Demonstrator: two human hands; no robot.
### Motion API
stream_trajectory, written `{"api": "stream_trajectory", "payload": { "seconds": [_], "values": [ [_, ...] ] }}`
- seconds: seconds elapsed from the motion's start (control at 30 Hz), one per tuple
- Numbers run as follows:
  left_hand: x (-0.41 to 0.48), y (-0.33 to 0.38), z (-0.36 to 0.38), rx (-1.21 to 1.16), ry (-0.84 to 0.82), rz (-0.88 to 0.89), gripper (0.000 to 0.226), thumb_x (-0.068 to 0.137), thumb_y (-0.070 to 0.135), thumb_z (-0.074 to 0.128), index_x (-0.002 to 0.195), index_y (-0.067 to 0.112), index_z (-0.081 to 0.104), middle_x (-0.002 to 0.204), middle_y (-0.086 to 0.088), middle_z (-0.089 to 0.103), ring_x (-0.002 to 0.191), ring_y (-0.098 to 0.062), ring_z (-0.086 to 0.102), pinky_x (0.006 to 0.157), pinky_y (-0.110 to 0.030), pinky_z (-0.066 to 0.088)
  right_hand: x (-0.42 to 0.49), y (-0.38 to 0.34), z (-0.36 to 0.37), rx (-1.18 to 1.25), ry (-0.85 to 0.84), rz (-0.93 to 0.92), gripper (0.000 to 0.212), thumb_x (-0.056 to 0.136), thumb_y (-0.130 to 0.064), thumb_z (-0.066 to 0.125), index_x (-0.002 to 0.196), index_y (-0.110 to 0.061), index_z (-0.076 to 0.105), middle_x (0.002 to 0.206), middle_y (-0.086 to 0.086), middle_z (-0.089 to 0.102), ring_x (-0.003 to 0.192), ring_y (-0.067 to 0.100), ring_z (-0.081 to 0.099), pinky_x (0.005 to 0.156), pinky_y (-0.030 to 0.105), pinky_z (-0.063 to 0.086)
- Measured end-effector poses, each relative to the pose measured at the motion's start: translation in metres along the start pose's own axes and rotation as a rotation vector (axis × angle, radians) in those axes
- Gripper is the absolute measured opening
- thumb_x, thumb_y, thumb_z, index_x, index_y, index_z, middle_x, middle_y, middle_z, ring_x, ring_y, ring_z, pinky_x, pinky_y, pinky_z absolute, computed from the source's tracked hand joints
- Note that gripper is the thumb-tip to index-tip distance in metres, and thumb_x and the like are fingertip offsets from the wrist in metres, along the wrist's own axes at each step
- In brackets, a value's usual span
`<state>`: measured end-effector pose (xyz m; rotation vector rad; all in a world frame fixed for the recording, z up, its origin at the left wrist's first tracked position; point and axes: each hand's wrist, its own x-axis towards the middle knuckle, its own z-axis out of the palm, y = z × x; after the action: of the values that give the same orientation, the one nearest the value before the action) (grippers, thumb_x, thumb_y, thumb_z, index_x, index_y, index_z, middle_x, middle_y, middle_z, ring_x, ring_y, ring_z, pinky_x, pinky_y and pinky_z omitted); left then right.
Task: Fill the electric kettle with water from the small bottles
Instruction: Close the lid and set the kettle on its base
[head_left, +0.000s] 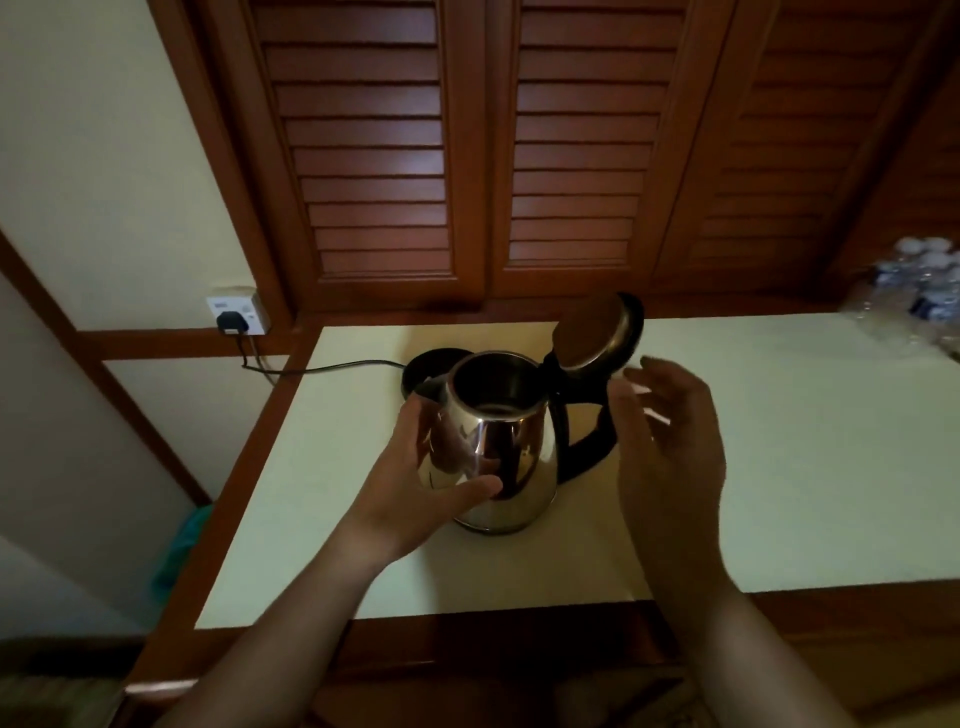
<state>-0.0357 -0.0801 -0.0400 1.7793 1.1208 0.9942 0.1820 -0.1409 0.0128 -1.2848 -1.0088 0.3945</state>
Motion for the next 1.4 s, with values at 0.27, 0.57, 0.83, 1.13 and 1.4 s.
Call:
{"api": "stream_trajectory", "payload": {
  "seconds": [0.27, 0.57, 0.83, 1.13, 1.4],
  "values": [
    [-0.001, -0.001, 0.0, -0.037, -0.009, -0.03, 0.077, 0.079, 0.032, 0.09, 0.132, 0.057, 0.039, 0.121, 0.046, 0.057, 0.115, 0.022, 0.055, 0.087, -0.01, 0.051, 0.021, -0.019, 0.024, -0.094, -0.02, -0.01, 0.028, 0.094, -0.047, 0.063, 0.12, -0.038, 0.061, 0.118, -0.022, 0.064, 0.108, -0.005, 0.06, 0.085, 0.01, 0.047],
    [-0.005, 0.002, -0.002, -0.047, -0.014, -0.017, 0.073, 0.082, 0.028, 0.088, 0.132, 0.055, 0.042, 0.124, 0.041, 0.061, 0.117, 0.02, 0.057, 0.087, -0.005, 0.049, 0.028, -0.024, 0.042, -0.518, -0.28, -0.462, 0.044, 0.093, -0.054, 0.058, 0.127, -0.028, 0.064, 0.137, -0.009, 0.057, 0.127, 0.012, 0.048, 0.107, 0.047, 0.041],
    [-0.004, 0.001, -0.001, -0.045, -0.005, -0.016, 0.077, 0.079, 0.041, 0.086, 0.136, 0.058, 0.037, 0.131, 0.04, 0.058, 0.121, 0.022, 0.053, 0.09, -0.002, 0.046, 0.026, -0.023, 0.052, -0.79, -0.555, -0.551, 0.044, 0.09, -0.053, 0.056, 0.125, -0.029, 0.066, 0.154, 0.0, 0.043, 0.147, 0.028, 0.029, 0.118, 0.053, 0.026],
    [-0.005, 0.0, 0.004, 0.013, 0.007, -0.036, 0.068, 0.086, 0.029, 0.084, 0.124, 0.061, 0.038, 0.112, 0.059, 0.052, 0.108, 0.033, 0.05, 0.08, 0.005, 0.042, 0.019, -0.025, 0.054, -0.858, -0.542, -0.58, 0.052, 0.089, -0.061, 0.044, 0.123, -0.029, 0.067, 0.154, 0.003, 0.046, 0.148, 0.031, 0.03, 0.118, 0.059, 0.025],
    [-0.008, 0.004, 0.0, 0.015, 0.024, -0.041, 0.075, 0.079, 0.047, 0.084, 0.128, 0.069, 0.033, 0.123, 0.048, 0.056, 0.116, 0.025, 0.053, 0.088, -0.001, 0.046, 0.021, -0.039, 0.065, -0.829, -0.572, -0.51, 0.058, 0.095, -0.064, 0.026, 0.112, -0.028, 0.07, 0.157, -0.006, 0.04, 0.151, 0.018, 0.017, 0.123, 0.048, 0.012]
  ]
}}
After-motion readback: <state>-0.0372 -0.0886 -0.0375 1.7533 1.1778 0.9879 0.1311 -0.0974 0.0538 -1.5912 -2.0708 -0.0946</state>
